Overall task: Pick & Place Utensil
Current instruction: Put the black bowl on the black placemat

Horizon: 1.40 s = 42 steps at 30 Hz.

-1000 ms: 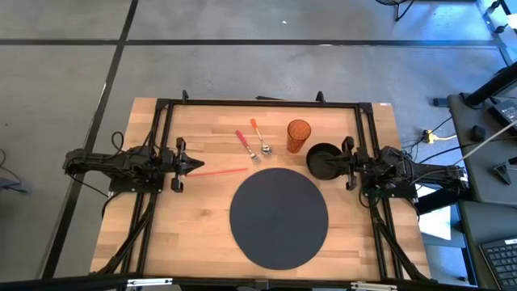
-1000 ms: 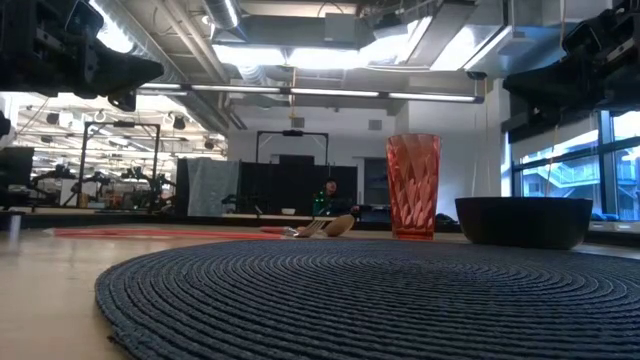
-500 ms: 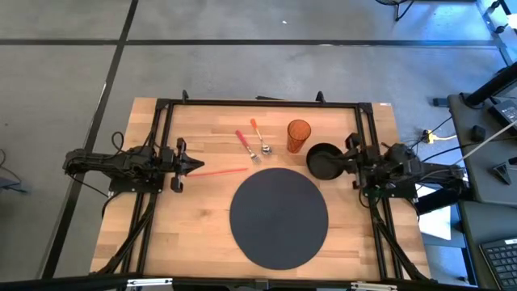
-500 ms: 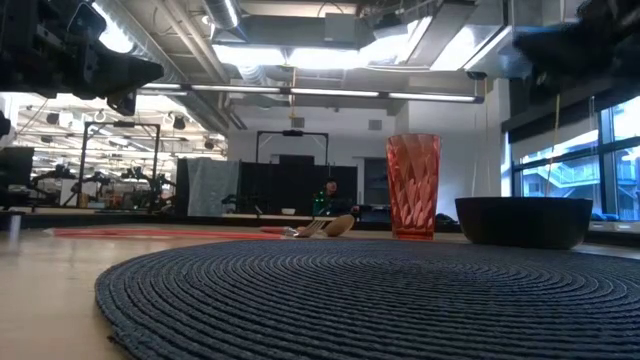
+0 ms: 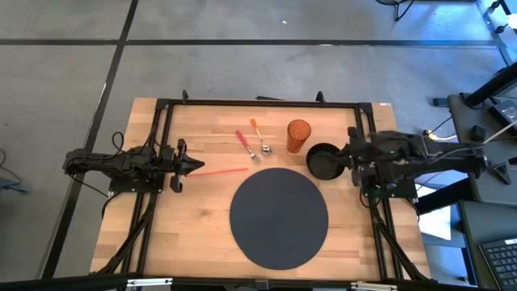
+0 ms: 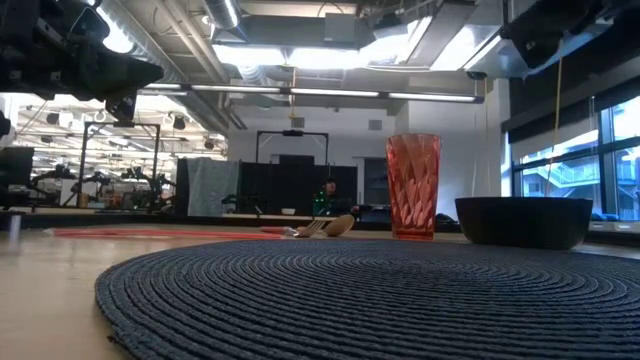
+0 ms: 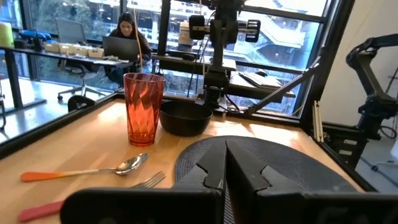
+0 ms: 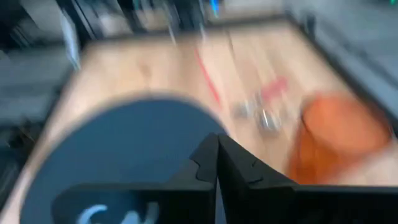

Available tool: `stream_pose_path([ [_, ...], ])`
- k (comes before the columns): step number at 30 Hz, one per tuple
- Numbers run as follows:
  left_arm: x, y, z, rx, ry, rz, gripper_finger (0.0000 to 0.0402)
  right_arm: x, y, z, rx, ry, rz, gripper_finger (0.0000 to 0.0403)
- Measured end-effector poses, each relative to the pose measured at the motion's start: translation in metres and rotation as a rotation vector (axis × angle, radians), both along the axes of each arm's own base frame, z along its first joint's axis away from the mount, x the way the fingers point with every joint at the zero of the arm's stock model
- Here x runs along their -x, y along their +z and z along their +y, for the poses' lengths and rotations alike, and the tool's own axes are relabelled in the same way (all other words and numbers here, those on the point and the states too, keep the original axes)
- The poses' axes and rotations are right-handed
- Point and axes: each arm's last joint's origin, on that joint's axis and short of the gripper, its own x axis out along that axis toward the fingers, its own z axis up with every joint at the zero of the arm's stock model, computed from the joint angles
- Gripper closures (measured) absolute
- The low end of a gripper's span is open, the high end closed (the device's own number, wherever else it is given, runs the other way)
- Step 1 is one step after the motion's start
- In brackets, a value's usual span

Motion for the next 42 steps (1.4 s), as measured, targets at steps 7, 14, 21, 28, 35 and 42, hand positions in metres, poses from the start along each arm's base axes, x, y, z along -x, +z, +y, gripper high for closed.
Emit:
stream_pose_path([
  [7, 0.000, 0.000, 0.000, 0.004, 0.000, -0.001, 0.0400, -0.029, 0.011, 0.007, -0.034, -0.030, 0.388, 0.0395],
  [14, 0.000, 0.000, 0.000, 0.004, -0.001, -0.001, 0.0400, -0.055, -0.011, 0.013, 0.023, 0.024, 0.536, 0.0335],
  [21, 0.000, 0.000, 0.000, 0.004, -0.001, 0.000, 0.0400, -0.068, -0.027, 0.016, 0.007, 0.000, 0.623, 0.0225],
  [28, 0.000, 0.000, 0.000, 0.003, -0.001, 0.000, 0.0400, -0.079, -0.042, 0.017, 0.015, -0.004, 0.718, 0.0174],
  [35, 0.000, -0.001, 0.000, 0.014, -0.003, 0.013, 0.0400, -0.094, -0.062, 0.018, 0.057, -0.006, 0.818, 0.0170],
  [42, 0.000, -0.001, 0.000, 0.017, -0.009, 0.013, 0.0400, -0.105, -0.081, 0.014, 0.102, -0.121, 0.890, 0.0178],
])
